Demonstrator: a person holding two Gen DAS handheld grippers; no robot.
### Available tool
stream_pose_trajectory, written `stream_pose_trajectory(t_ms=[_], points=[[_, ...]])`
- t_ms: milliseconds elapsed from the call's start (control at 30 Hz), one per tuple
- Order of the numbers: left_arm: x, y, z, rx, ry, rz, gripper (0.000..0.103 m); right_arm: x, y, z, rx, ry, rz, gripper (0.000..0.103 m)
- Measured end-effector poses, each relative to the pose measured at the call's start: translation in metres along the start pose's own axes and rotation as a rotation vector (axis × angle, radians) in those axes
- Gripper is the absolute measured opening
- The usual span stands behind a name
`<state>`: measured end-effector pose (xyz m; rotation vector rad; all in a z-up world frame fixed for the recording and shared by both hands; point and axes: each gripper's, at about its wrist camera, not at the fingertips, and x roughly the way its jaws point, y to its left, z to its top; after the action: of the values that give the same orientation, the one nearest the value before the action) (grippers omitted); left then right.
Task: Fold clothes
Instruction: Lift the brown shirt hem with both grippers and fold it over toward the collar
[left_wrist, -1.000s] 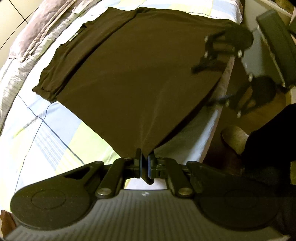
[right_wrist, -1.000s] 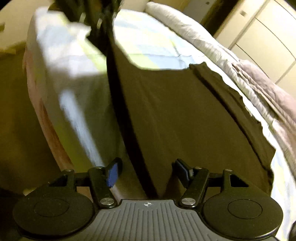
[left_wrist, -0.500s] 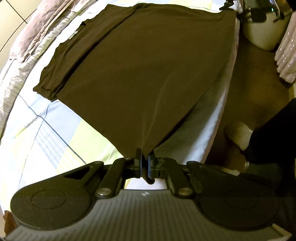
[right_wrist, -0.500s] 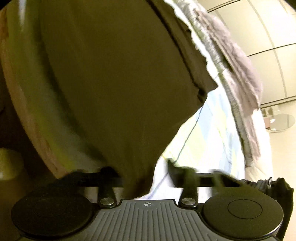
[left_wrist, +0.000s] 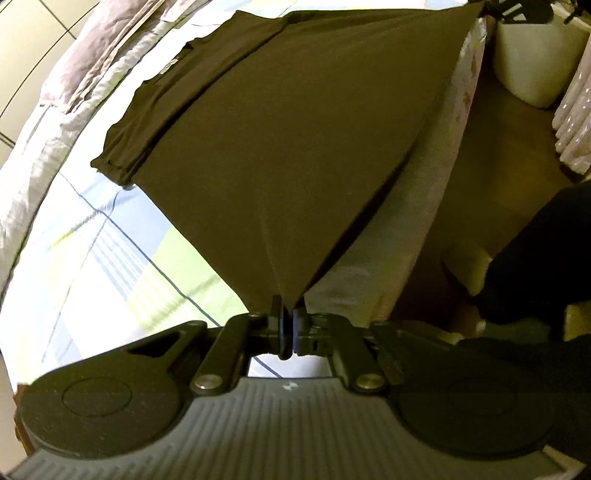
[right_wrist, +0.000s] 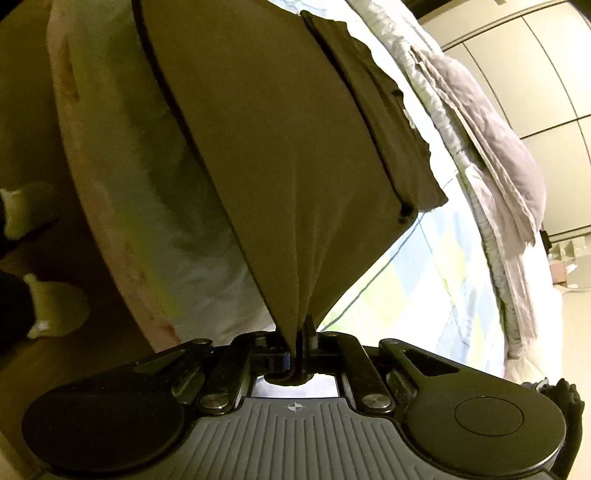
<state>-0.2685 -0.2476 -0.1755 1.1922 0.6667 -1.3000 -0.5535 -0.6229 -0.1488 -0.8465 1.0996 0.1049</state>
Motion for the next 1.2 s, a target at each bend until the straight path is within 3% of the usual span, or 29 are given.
stream_pose_trajectory(t_ms=[267,400,600,867,1033,1200], points=[[-0.058,-0.039,-0.022,-0.035,0.081,-0.116,0.002,-0.070,0.027,-0.026,-0.005,0.036,0.167,0.003],[-0.079,-0.037,-0.018,-0.046,0.104,-0.120,0.002,-0.103,0.029,-0.033,0.023,0.040,0.234,0.003],[-0.090,0.024,0.029,-0.045,0.053,-0.029,0.002,-0.100,-0.049,-0.013,0.059,-0.050,0.224,0.003],[-0.045,0.154,0.107,-0.041,-0.046,0.010,0.003,-0.029,-0.201,0.037,0.093,-0.098,0.241,0.003],[0.022,0.242,0.146,-0.079,-0.073,-0.049,0.003,0.056,-0.281,0.070,0.155,-0.048,0.273,0.004],[0.096,0.301,0.173,-0.104,-0.048,-0.125,0.003,0.133,-0.329,0.086,0.254,0.023,0.346,0.004]])
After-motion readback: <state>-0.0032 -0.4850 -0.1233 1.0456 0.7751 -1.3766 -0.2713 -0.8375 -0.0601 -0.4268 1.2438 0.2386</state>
